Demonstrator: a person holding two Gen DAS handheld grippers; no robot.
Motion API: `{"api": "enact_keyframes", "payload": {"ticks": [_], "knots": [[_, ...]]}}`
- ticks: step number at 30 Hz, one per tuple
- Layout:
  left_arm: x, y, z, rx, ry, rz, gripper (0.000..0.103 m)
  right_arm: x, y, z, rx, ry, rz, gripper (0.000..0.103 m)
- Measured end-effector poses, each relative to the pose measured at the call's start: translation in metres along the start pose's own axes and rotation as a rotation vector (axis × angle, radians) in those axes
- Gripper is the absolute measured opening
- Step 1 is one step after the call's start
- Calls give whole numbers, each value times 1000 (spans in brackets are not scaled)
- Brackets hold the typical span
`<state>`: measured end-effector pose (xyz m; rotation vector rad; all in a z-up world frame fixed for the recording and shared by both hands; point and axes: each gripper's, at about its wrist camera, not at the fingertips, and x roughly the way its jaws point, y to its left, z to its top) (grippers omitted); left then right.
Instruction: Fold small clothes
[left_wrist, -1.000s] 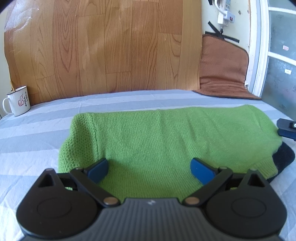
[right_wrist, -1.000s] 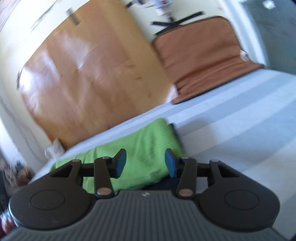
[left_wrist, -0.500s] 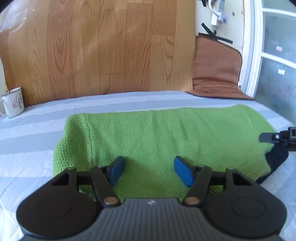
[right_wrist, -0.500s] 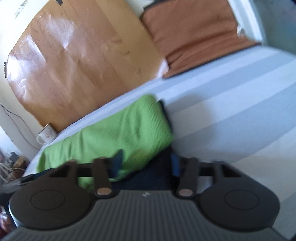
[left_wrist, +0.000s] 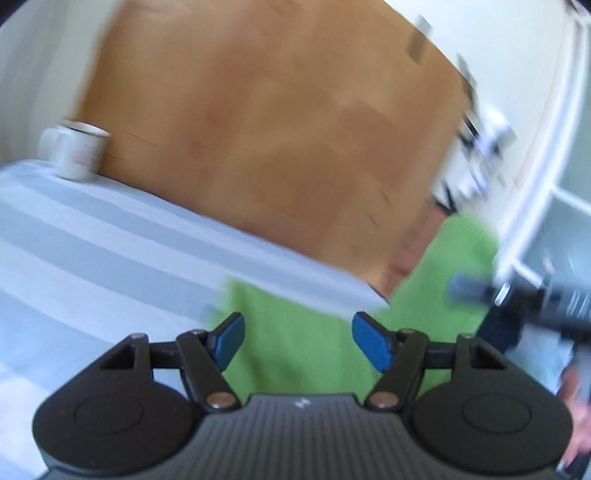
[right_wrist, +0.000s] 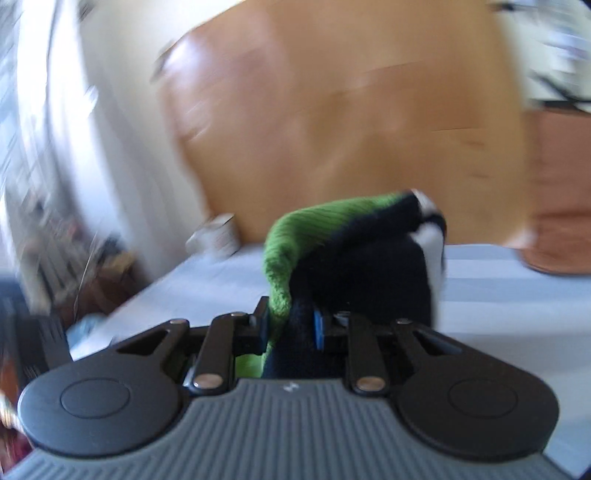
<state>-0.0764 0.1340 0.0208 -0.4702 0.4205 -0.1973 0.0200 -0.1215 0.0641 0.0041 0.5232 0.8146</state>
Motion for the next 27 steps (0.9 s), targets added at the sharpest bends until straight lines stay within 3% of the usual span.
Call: {"api": "enact_keyframes", "payload": {"ticks": [6,7,9,11,15,19,23,26,27], "knots": [[-30,42,19,-49,-59,137,69,104,38,-46,-186,226,59,29],[-30,44,18,-50,-53,146,70,101,42,-51,-230,186,77,33],[-23,43,18,-42,-34,146,72,92,44,-50,-280,184,124,50],[-13,38,18,-30,-13,137,77,73,35,-46,-246,180,206,55],[14,16,21,16,17,114,81,30,17,-36,-195,147,263,53],[39,0,22,44,50,130,81,-8,-19,-18,-132,26,165,44],[50,-9,37,65,37,145,81,8,-50,9,-55,-21,73,40],[65,-12,50,67,62,163,79,43,-68,14,3,40,66,31],[72,-11,51,69,86,174,73,59,-72,12,18,89,64,29]]}}
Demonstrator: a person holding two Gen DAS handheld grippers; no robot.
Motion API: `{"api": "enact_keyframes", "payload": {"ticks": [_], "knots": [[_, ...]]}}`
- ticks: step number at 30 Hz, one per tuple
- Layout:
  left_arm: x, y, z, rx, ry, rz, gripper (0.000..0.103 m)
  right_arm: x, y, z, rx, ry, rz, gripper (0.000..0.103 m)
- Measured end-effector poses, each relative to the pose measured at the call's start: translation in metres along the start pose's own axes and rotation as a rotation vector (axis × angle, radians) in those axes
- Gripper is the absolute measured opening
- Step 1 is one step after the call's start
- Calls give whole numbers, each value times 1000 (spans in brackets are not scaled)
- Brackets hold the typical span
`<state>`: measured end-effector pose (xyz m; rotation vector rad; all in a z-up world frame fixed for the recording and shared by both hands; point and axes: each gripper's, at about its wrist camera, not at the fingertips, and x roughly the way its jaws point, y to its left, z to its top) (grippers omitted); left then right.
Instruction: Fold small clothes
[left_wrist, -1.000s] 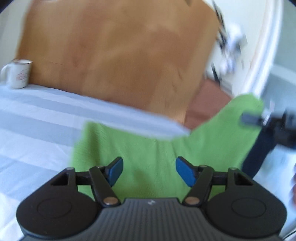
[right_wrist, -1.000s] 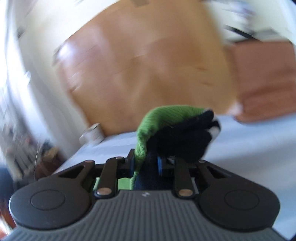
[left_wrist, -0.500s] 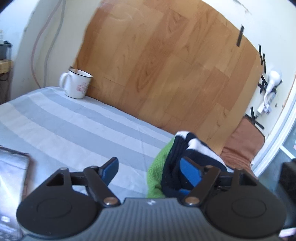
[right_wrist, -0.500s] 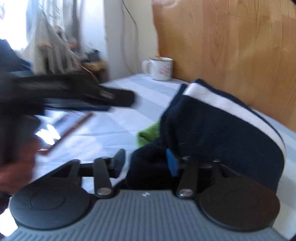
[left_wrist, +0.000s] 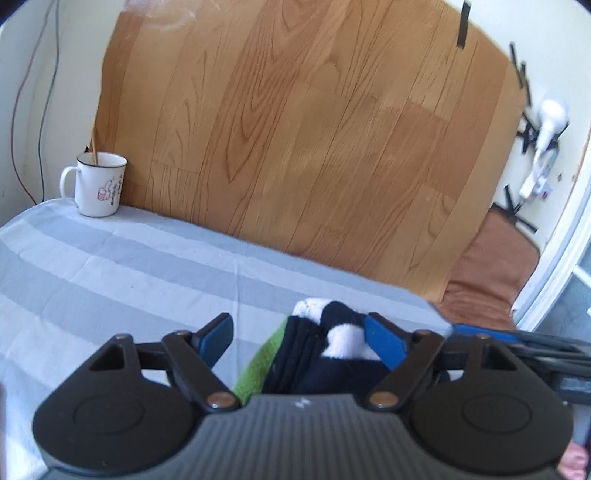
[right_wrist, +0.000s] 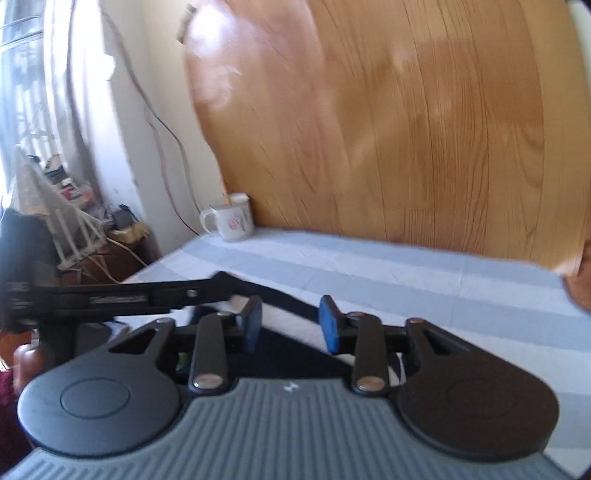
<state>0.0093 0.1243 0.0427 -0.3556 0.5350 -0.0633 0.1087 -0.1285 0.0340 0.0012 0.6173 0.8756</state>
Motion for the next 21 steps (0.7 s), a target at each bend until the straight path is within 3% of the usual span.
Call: {"api": "enact_keyframes", "payload": {"ticks": [3,6,9,13,14,17,19,21], "knots": [[27,5,-4,-14,101,51,65,36,-6,-10,-7,76,-2,27],[41,20,-15,-66,116,43,74,42,-1,-15,-15,74,-27,27],[43,21,-20,-52,102,58,82,39,7,-14,-67,79,-57,27],[38,27,-17,-103,111,27,87,23,-6,-13,49,21,0,31],[31,30,-16,-118,114,6,87,14,-11,-13,89,-8,23,38],[-1,36,-13,-99,69,-44,98,-30,-23,-22,168,-146,35,88],[-23,38,-15,-65,25,-59,103,-52,-34,-33,192,-196,18,91],[-33,43,-19,-60,29,-95,103,-58,-47,-47,245,-156,20,91]]}}
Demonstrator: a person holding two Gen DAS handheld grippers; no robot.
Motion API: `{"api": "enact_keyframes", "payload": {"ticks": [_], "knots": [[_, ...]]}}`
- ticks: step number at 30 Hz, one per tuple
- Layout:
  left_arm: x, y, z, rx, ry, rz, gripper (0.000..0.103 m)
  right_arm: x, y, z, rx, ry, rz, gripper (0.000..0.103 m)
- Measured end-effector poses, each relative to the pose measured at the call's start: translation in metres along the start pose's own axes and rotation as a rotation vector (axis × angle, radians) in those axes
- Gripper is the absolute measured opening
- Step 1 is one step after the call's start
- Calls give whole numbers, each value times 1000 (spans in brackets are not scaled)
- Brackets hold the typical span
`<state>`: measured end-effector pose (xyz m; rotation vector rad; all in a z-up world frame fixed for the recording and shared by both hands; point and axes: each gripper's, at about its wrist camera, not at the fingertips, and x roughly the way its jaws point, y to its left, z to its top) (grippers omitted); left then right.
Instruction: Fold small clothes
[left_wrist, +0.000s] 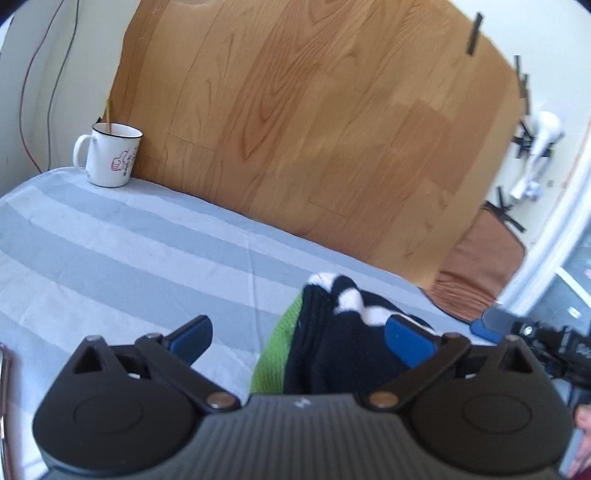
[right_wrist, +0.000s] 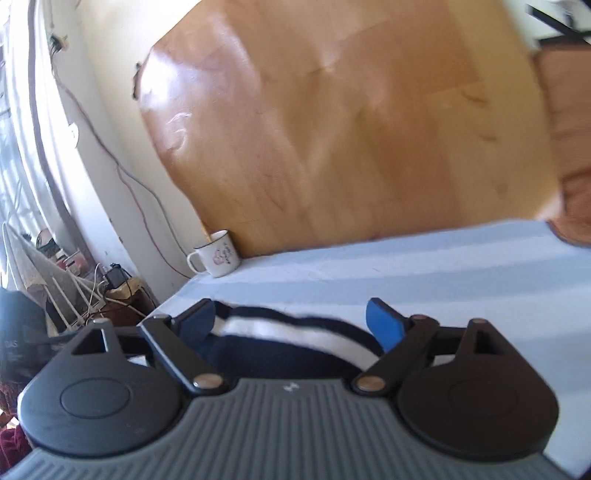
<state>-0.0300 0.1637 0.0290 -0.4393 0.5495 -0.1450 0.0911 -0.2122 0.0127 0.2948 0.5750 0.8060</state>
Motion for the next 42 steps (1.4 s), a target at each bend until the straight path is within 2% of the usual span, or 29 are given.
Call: {"api": "enact_keyframes", "payload": {"ticks": [3,5,9,11,12,15,20,23,25,27,28,30,32,34,36,39,42], "knots": [[7,7,-8,-30,60,-22,103,2,-19,-20,109,95,11,91],[18,12,-15,-75,118,-15,103,6,-23,-31,148,122,13,91],[38,23,-25,-211,204,-114,103,12,-22,-41,204,143,65,91],[45,21,-29,-231,222,-154,103,19,-18,-40,208,149,75,91],[48,20,-32,-230,232,-165,103,24,-18,-40,213,155,85,91],[49,12,-39,-173,195,-157,103,37,-21,-46,249,185,98,92],[47,2,-45,-107,160,-145,103,40,-8,-58,137,131,90,96],[47,-4,-47,-70,157,-129,103,41,-12,-56,153,127,97,96],[47,-6,-48,-51,157,-119,103,42,-11,-55,156,129,85,93],[48,-9,-49,-36,152,-110,102,46,-3,-54,110,139,42,75],[48,-11,-50,-26,150,-101,98,47,3,-54,80,129,28,71],[49,-18,-51,4,154,-70,86,44,12,-51,25,97,29,54],[50,-23,-46,2,155,-73,81,39,20,-45,-40,58,34,47],[53,-27,-33,-18,154,-109,72,38,22,-34,-89,2,25,45],[63,-35,-14,-19,143,-139,68,39,17,-18,-123,-59,12,44],[84,-54,18,14,97,-139,68,49,-2,12,-128,-120,1,44],[122,-71,43,47,73,-129,68,69,-29,39,-135,-150,-32,44]]}}
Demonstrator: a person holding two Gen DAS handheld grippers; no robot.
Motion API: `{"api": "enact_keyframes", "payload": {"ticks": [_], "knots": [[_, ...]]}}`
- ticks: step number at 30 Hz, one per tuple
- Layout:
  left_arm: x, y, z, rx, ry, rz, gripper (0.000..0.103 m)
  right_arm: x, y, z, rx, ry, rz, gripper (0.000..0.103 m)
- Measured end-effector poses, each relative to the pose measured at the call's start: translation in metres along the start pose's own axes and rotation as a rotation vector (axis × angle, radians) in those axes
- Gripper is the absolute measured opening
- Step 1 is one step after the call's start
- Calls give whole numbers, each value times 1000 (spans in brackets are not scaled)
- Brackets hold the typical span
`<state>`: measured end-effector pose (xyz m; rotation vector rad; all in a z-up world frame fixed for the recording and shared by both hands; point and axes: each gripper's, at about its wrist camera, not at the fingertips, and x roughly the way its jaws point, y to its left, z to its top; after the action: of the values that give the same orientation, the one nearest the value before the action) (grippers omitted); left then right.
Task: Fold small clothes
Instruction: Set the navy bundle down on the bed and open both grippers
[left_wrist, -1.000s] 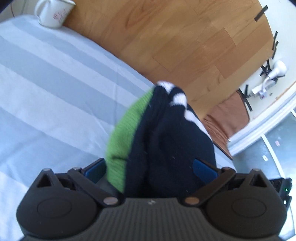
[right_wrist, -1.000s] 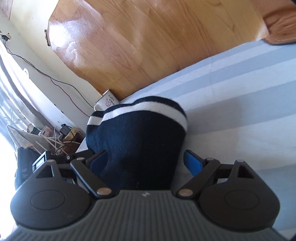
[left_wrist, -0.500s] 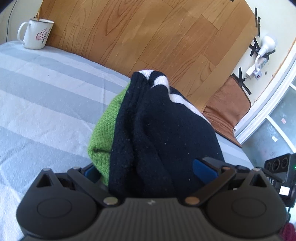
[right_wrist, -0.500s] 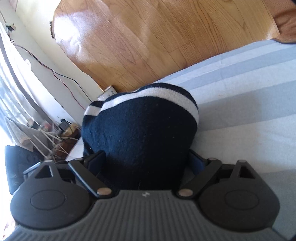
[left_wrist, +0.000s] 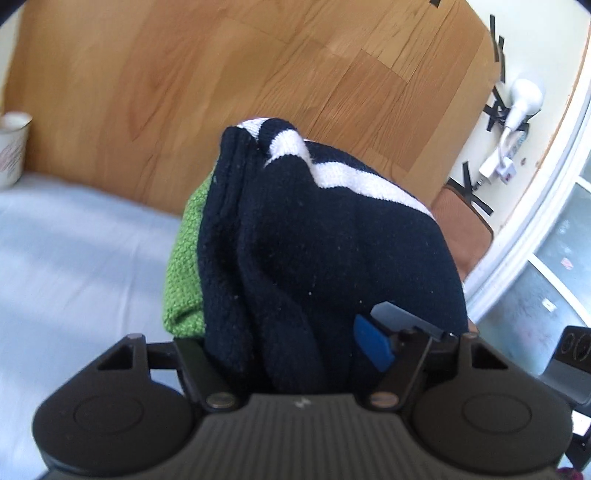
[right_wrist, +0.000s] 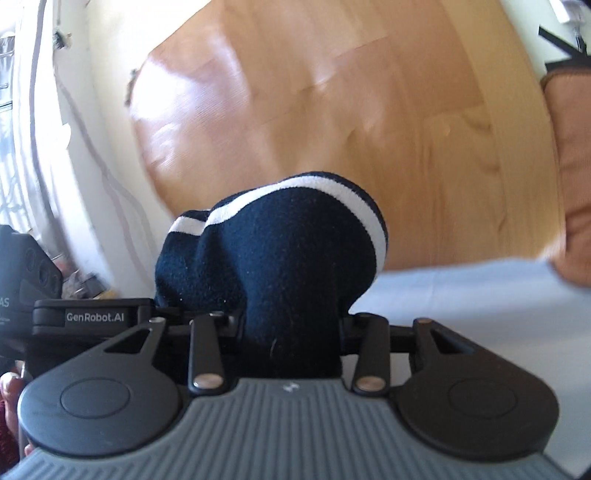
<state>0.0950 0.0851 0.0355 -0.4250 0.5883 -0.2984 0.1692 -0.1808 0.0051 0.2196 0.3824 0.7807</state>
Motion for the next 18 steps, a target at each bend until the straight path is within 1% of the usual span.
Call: {"api": "enact_keyframes", "payload": {"ticks": [2,4,7,9,10,11,12,14,15,16,18], "knots": [[30,0,14,-1,9,2,68,19,-24,6,32,7,-18,44],[61,3,23,-8,31,18,66,38,-47,6,78,34,-45,44],[101,8,23,-28,81,61,66,61,-76,-5,167,101,-96,45],[118,10,16,-25,103,86,66,66,-89,-16,224,144,-136,50],[121,8,11,-5,101,97,70,66,-94,-16,249,161,-151,53],[122,9,7,6,95,106,74,65,-97,-16,267,162,-147,55],[122,10,5,-2,92,114,81,64,-100,-17,287,162,-139,58],[117,8,7,0,92,142,81,60,-95,-17,283,155,-154,60],[110,5,6,4,78,167,81,55,-92,-15,268,146,-174,60],[99,2,5,7,59,185,81,47,-88,-13,253,130,-191,60],[70,-6,-3,29,16,199,81,25,-78,-16,228,95,-206,63]]}}
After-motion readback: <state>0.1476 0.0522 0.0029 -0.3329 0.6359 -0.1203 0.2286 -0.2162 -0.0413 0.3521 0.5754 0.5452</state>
